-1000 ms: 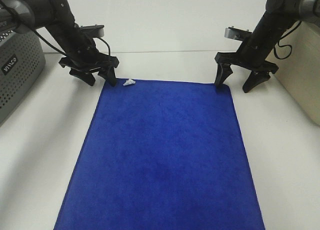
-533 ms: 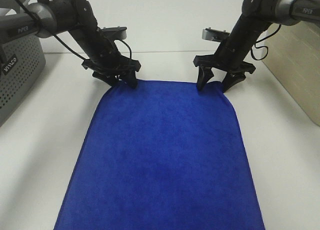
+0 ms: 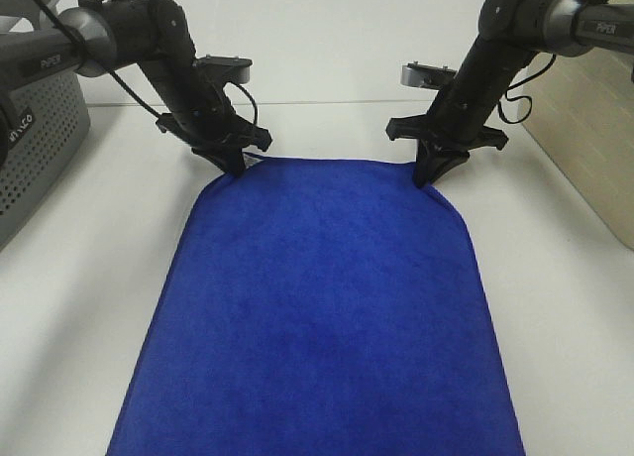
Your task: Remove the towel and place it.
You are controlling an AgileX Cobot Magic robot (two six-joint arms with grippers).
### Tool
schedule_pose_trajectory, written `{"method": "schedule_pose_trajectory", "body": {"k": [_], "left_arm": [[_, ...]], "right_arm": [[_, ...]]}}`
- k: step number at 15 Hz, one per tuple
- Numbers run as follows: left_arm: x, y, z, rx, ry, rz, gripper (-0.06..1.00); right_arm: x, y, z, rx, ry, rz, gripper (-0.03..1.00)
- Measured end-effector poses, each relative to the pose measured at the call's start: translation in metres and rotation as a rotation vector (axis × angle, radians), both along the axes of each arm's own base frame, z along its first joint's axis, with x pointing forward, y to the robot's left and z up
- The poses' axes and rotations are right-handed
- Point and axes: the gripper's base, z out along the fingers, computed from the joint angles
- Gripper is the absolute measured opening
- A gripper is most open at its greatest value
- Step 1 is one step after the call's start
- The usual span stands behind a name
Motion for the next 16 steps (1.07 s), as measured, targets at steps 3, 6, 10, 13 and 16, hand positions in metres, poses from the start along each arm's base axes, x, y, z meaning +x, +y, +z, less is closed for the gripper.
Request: {"method": "schedule_pose_trajectory", "body": {"k": [3, 6, 10, 13, 16], "left_arm": [[0.001, 0.000, 0.001, 0.011, -0.004, -0.009, 0.02], [0.001, 0.000, 0.001, 0.027, -0.012, -0.018, 0.02], [0.004, 0.005, 0.003, 0.092, -0.064, -0.031, 0.02], [0.010, 0.008, 0.009, 0.139, -0.136, -0.039, 0.02], [0.018, 0.010, 0.021, 0.157, -0.254, -0.035, 0.02]], "right_arm": [[0.000, 0.000, -0.001, -0.005, -0.014, 0.047, 0.02], [0.004, -0.001, 0.000, -0.017, -0.069, 0.084, 0.02], [0.019, 0.000, 0.023, -0.040, -0.219, 0.164, 0.02], [0.029, 0.002, 0.046, -0.043, -0.318, 0.192, 0.02], [0.037, 0.001, 0.053, -0.061, -0.419, 0.217, 0.02]]}}
